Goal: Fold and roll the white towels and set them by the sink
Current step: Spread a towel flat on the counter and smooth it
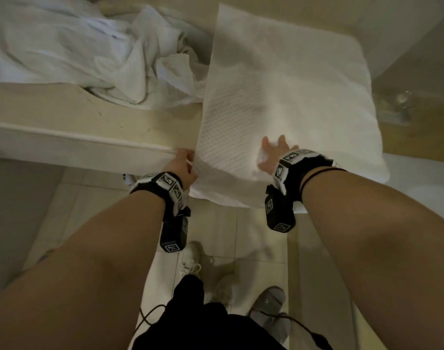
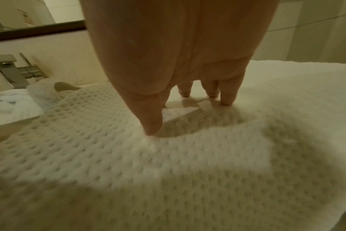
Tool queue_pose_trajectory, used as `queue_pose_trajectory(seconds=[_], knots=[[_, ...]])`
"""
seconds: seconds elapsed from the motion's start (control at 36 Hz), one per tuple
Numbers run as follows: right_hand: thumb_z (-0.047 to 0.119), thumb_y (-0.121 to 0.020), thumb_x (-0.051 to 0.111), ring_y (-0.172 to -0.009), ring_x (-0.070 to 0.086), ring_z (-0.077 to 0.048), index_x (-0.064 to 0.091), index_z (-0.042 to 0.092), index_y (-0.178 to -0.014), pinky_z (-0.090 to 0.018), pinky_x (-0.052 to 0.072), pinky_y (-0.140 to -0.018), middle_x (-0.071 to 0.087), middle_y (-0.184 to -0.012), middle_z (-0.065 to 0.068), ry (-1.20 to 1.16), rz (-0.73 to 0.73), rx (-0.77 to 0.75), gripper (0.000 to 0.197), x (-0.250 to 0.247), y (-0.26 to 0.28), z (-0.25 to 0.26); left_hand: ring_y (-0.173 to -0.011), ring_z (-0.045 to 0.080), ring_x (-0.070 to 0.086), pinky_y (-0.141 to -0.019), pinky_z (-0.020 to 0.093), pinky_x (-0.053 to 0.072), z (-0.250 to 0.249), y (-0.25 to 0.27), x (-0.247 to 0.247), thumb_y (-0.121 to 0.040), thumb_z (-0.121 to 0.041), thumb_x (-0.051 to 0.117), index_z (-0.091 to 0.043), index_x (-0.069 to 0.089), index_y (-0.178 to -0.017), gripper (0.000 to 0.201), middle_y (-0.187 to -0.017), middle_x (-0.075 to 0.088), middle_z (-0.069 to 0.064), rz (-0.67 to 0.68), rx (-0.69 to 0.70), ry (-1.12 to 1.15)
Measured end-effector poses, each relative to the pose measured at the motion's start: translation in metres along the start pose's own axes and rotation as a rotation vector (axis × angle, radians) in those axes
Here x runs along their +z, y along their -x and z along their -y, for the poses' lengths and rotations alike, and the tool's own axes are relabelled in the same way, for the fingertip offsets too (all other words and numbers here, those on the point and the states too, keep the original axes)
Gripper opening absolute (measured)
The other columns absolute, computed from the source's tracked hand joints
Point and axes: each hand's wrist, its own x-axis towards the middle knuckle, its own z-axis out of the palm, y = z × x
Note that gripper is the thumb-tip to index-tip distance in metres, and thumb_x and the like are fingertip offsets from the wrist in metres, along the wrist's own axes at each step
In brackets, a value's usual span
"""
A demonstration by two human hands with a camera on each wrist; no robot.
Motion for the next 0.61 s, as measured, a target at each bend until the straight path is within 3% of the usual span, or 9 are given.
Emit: queue_pose_trajectory(seconds=[0.08,0.14,0.22,0.33,0.42,0.5,0.56,0.61], knots=[[0.051,-0.088,0.051,-0.141,-0.004,-0.048,-0.015,0.039,-0.146,-0.06,0.015,-0.113,-0.023,-0.156,-0.008,0.055,0.058,0.051,0.089,-0.003,-0.002,-0.001,-0.106,0.034,0.056,-0.09,0.038,0.046,0.001,0.0,0.0,-0.094,-0.013,0.05,-0.01,0.041,-0.128,0.036,-0.12,0.056,0.014,0.04,-0.07,-0.138],[0.05,-0.089,0.05,-0.141,-0.004,-0.048,-0.015,0.036,-0.147,-0.059,0.015,-0.113,-0.023,-0.156,-0.01,0.078,0.066,0.044,0.088,-0.005,-0.001,-0.001,-0.11,0.033,0.055,-0.091,0.035,0.045,0.004,0.001,-0.001,-0.095,-0.013,0.048,-0.006,0.047,-0.123,0.029,-0.124,0.056,0.017,0.112,-0.12,-0.3],[0.046,-0.094,0.045,-0.142,-0.005,-0.046,-0.009,0.03,-0.15,-0.053,0.011,-0.115,-0.019,-0.156,-0.012,0.071,0.048,0.028,0.079,-0.007,0.008,0.002,-0.121,0.028,0.052,-0.098,0.03,0.04,0.001,0.001,-0.005,-0.099,-0.016,0.043,-0.002,0.047,-0.13,0.035,-0.132,0.053,0.015,0.187,-0.115,-0.452],[0.04,-0.096,0.045,-0.144,-0.006,-0.037,-0.006,0.027,-0.151,-0.049,0.007,-0.115,-0.016,-0.157,-0.011,0.002,0.015,-0.015,0.076,-0.01,0.018,-0.001,-0.12,0.029,0.053,-0.103,0.034,0.041,-0.022,0.001,-0.026,-0.099,-0.013,0.04,0.0,0.051,-0.128,0.034,-0.131,0.054,0.016,0.134,-0.079,-0.471],[0.038,-0.097,0.045,-0.145,-0.005,-0.034,-0.004,0.025,-0.152,-0.045,0.007,-0.116,-0.012,-0.158,-0.01,-0.037,0.009,-0.029,0.075,-0.01,0.023,-0.003,-0.115,0.03,0.055,-0.099,0.035,0.044,-0.043,-0.001,-0.046,-0.096,-0.013,0.045,-0.003,0.058,-0.122,0.031,-0.126,0.059,0.015,0.085,-0.022,-0.497],[0.03,-0.096,0.044,-0.14,0.018,-0.033,0.021,0.017,-0.148,-0.041,0.02,-0.113,0.015,-0.153,-0.013,-0.057,-0.038,-0.023,0.058,-0.01,0.03,0.001,-0.119,0.029,0.052,-0.098,0.033,0.04,-0.064,-0.004,-0.065,-0.096,-0.012,0.046,-0.01,0.057,-0.123,0.03,-0.13,0.056,0.012,0.044,0.022,-0.577],[0.026,-0.091,0.05,-0.127,0.036,-0.035,0.042,0.013,-0.136,-0.04,0.035,-0.107,0.033,-0.137,-0.014,-0.104,-0.079,0.006,0.047,-0.015,0.033,0.006,-0.12,0.028,0.051,-0.098,0.031,0.039,-0.075,-0.009,-0.077,-0.096,-0.013,0.046,-0.013,0.057,-0.124,0.03,-0.132,0.053,0.01,0.036,0.037,-0.605],[0.023,-0.09,0.054,-0.118,0.047,-0.033,0.052,0.011,-0.126,-0.038,0.043,-0.1,0.045,-0.13,-0.013,-0.167,-0.095,-0.013,0.038,-0.021,0.034,0.014,-0.121,0.028,0.05,-0.098,0.031,0.039,-0.085,-0.017,-0.089,-0.096,-0.013,0.046,-0.013,0.057,-0.123,0.03,-0.133,0.052,0.011,0.02,0.059,-0.606]])
